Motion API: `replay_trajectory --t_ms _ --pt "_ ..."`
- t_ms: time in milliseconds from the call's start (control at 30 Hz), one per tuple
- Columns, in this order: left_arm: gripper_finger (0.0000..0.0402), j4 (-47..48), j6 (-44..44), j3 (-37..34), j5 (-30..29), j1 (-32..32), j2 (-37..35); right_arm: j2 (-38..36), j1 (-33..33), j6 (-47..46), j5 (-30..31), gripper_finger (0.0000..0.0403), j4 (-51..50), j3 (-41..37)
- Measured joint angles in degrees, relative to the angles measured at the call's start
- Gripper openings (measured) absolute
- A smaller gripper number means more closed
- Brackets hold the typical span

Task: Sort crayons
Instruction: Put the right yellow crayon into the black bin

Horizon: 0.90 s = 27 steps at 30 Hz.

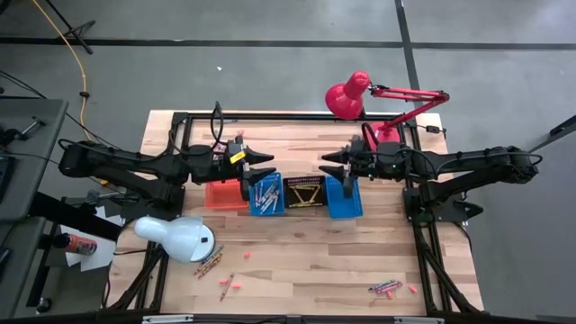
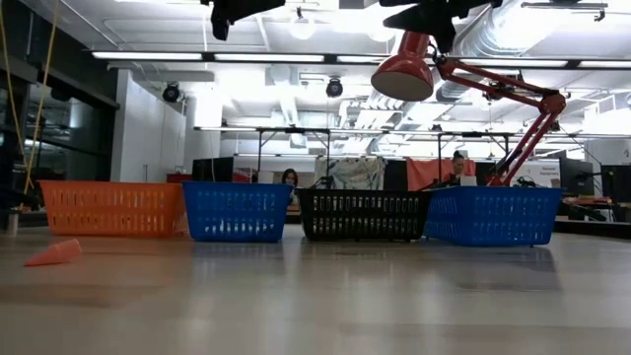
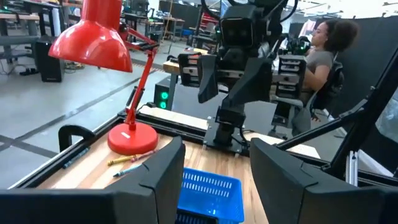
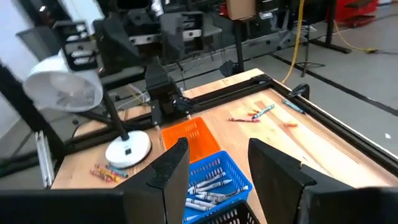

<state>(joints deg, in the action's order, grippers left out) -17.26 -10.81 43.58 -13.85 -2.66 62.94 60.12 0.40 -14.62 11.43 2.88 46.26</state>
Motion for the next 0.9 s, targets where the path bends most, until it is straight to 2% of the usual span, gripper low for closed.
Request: replay_trajectory --t_ms 167,433,500,567,667,767,900 --pt "0.0170 0.1 0.1 0.0 0.0 0.0 0.0 0.0 0.0 -6.2 0.6 0.0158 -0.1 0.0" --pt "0.0170 0.3 0.0 0.0 0.0 0.0 0.2 0.0 0.0 -6.1 0.9 0.0158 -0.7 0.0" --pt "0.0170 0.6 0.0 0.0 0.0 0.0 0.2 1.2 0.0 -10.0 4.8 0.0158 -1.8 0.0" --pt "0.0170 1.0 0.0 0.0 -0.4 0.0 0.3 3.5 -1.2 -17.0 9.3 0.0158 -5.0 0.0" --pt "0.0170 1.0 -0.1 0.0 -0.8 0.0 0.3 9.3 -5.6 -23.9 7.0 0.0158 -14.4 1.3" --pt "0.0170 1.1 -1.1 0.0 -1.5 0.0 0.3 16.5 -11.5 -24.0 2.5 0.0158 -28.4 4.7" --pt "0.0170 1.1 -1.1 0.0 -2.0 0.0 0.3 25.1 -20.0 -20.2 5.1 0.0158 -41.6 9.2"
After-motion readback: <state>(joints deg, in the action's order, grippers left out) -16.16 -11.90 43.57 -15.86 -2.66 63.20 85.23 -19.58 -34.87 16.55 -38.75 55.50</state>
